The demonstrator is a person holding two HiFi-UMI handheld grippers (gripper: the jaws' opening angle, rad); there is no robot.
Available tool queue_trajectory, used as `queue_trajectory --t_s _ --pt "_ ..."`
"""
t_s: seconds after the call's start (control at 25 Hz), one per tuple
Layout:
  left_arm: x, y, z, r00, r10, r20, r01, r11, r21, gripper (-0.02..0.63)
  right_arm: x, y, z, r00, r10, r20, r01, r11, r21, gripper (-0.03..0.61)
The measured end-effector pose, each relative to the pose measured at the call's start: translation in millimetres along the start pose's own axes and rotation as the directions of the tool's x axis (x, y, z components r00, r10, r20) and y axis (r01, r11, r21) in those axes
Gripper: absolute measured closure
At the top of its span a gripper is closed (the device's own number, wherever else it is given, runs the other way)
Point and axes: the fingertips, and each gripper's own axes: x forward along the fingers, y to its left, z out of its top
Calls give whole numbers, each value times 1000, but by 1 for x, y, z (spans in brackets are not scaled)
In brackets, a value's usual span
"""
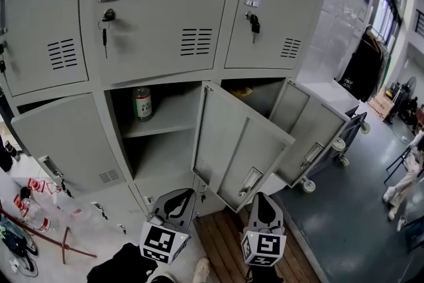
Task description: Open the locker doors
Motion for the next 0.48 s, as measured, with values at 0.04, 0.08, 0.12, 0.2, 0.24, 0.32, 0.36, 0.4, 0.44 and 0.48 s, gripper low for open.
queue_trajectory --t_s 0.04,0.08,0.12,0.2,0.24,0.32,0.36,0.4,0.44,0.48 --pt "-3 1 2 1000 2 4 -2 1000 1 589 -3 4 3 1000 5 5 -5 1000 -2 561" --pt "-6 2 3 1000 4 8 -4 1000 2 589 -5 8 6 1000 13 11 -13 1000 -2 561" --pt "-9 3 4 1000 8 12 -8 1000 4 589 -7 13 8 1000 21 16 -21 1000 -3 561" --pt "-17 6 7 1000 17 20 -17 1000 7 589 -10 26 12 999 41 25 -41 999 -7 561" --pt "-21 8 8 999 24 23 -24 1000 8 589 -11 33 13 998 53 29 -53 999 -9 561" --pt "-32 14 10 999 43 29 -44 999 12 589 -12 48 16 996 80 37 -80 997 -11 561" --pt "-38 18 11 998 56 31 -57 998 14 589 -12 56 18 995 96 41 -95 995 -10 561" --pt "-45 22 11 997 70 32 -71 997 17 589 -11 65 19 993 113 46 -113 994 -10 561" --pt "-53 28 11 996 86 32 -87 996 20 589 -11 75 21 990 132 50 -132 991 -10 561" --pt "-61 34 10 994 106 32 -106 994 23 589 -10 85 22 987 152 55 -152 988 -12 561"
